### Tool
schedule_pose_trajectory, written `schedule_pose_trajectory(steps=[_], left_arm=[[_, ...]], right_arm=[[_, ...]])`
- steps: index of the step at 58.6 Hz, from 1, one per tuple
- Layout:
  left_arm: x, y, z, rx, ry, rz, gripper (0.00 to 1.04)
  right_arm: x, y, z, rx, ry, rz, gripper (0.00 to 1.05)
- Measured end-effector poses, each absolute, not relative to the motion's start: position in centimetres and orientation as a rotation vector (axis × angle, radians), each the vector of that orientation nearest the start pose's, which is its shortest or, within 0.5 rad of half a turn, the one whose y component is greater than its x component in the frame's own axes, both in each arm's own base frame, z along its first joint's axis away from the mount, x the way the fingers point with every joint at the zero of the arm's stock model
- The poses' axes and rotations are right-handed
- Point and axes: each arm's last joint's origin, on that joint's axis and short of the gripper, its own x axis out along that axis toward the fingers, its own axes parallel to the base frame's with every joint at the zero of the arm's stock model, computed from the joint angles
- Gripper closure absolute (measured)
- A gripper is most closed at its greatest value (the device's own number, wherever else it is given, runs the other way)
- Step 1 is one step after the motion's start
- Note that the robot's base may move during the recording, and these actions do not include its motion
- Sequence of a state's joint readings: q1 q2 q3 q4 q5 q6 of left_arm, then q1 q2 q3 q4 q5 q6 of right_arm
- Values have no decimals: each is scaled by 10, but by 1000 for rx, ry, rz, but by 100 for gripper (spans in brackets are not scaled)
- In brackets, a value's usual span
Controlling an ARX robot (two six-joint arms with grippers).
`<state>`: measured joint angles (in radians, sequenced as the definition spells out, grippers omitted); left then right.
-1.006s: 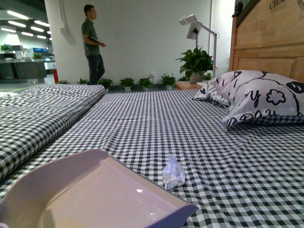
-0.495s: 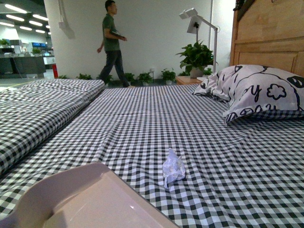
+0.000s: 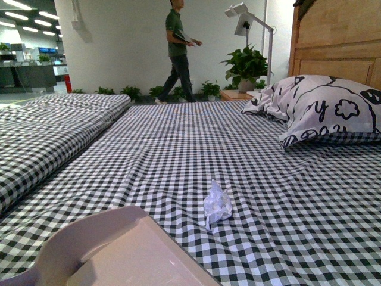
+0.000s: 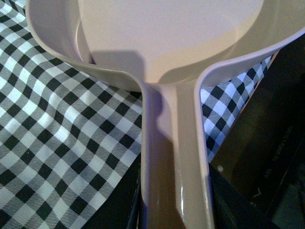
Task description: Clean up trash
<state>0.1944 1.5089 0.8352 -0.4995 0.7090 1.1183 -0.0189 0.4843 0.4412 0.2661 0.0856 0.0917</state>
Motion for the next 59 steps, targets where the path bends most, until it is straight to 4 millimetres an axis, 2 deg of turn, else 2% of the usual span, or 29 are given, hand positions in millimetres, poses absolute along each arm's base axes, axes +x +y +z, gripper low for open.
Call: schedule_pose_trajectory(steps=[20, 27, 31, 33, 40, 48, 59], left_arm=[[266, 33, 178, 483, 660, -950, 77], [266, 33, 178, 483, 661, -951, 77], [266, 33, 178, 484, 660, -952, 77], [266, 33, 178, 484, 660, -952, 77], [266, 33, 178, 485, 660, -952, 77], [266, 33, 178, 486, 660, -953, 77], [266, 33, 178, 487, 659, -954, 77]], right_arm=[[128, -5, 297, 96, -220, -88, 84], [142, 3, 301, 44, 65, 10, 84], [161, 13, 300, 6, 187, 67, 84], [177, 21, 297, -26, 235, 103, 84], [222, 42, 289, -123, 307, 147, 84], [279, 67, 258, -294, 408, 152, 84], [332, 86, 222, -472, 498, 112, 84]])
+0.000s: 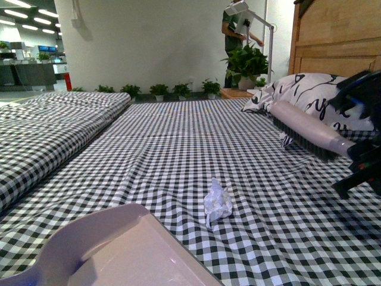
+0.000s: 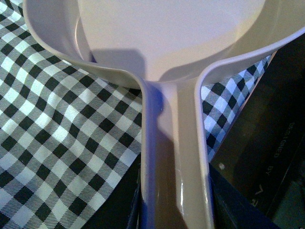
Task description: Clean up trash
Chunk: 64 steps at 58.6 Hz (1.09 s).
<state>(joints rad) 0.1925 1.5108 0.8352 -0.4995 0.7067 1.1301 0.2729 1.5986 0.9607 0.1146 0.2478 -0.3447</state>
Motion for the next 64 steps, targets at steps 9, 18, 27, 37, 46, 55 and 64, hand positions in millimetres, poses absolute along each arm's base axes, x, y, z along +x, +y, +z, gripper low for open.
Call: schedule_pose_trajectory(steps=[9, 18, 27, 37, 46, 55, 64], left_arm=[[266, 33, 178, 487, 659, -954, 77], [266, 33, 178, 488, 659, -954, 77], [266, 33, 178, 488, 658, -955, 77], [266, 33, 178, 489, 659, -955, 77], [266, 33, 178, 489, 658, -955, 77], [266, 33, 178, 489, 658, -955, 77], [266, 33, 178, 490, 658, -955, 77]], right_arm=[[357, 91, 195, -581, 540, 32, 84], [364, 101, 170, -662, 600, 28, 84], [357, 125, 145, -716, 676, 125, 84], [338, 143, 142, -686, 785, 309, 84], [310, 153, 158, -541, 917, 635, 84], [283, 151, 173, -387, 1001, 895, 85], [270, 137, 199, -286, 941, 1017, 85]])
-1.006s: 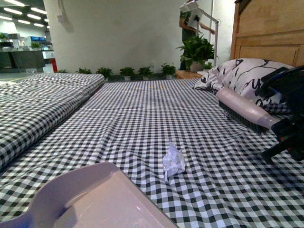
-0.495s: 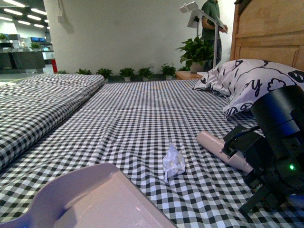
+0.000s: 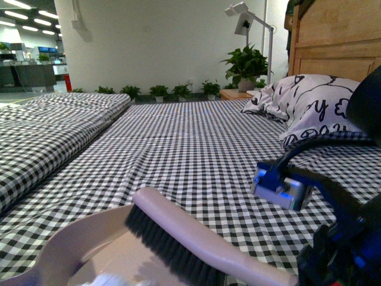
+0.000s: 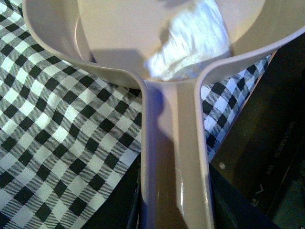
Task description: Clean up trash
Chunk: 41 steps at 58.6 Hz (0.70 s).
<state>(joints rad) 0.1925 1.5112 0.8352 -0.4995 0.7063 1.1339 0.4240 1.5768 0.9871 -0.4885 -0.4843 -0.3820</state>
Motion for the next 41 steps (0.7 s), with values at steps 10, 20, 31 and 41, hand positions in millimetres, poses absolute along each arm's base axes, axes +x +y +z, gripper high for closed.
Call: schedule_pose_trajectory(steps=[10, 20, 31, 41], left_arm=[[266, 33, 178, 490, 658, -955, 77], [266, 33, 178, 490, 658, -955, 77], [265, 35, 175, 487, 458, -807, 77], [265, 43, 201, 398, 325, -636, 77]], right_arm=[[285, 114, 208, -286, 866, 865, 85], [302, 94, 219, -195, 766, 710, 85], [303, 74, 248, -79, 644, 679, 85], [284, 42, 284, 30, 520, 645, 85]])
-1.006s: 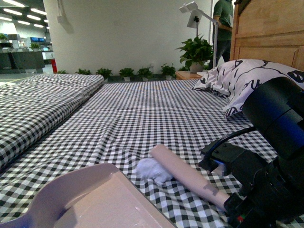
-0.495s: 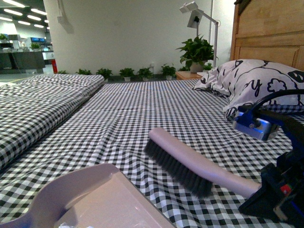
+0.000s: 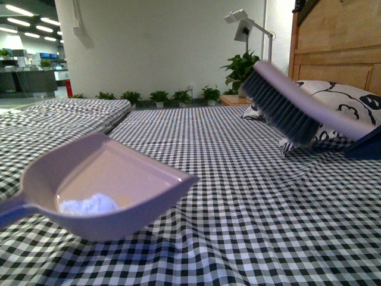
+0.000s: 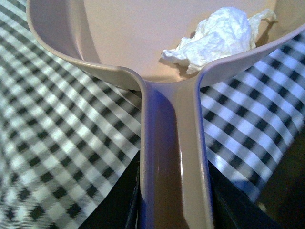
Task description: Clean up trash
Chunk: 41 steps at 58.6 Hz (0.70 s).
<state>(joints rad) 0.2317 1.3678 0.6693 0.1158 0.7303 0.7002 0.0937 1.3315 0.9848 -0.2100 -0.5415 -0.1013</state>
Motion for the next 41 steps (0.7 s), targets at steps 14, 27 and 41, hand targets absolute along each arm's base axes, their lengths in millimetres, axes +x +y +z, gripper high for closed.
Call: schedule_pose_trajectory(steps=[14, 27, 41], left_arm=[[253, 43, 229, 277, 215, -423, 77], [225, 32, 247, 188, 117, -236, 77], [190, 16, 259, 183, 4, -168, 77]], right_arm=[[245, 17, 320, 162, 368, 632, 85], [200, 23, 347, 337, 236, 585, 85], [162, 21, 370, 456, 102, 500, 85]])
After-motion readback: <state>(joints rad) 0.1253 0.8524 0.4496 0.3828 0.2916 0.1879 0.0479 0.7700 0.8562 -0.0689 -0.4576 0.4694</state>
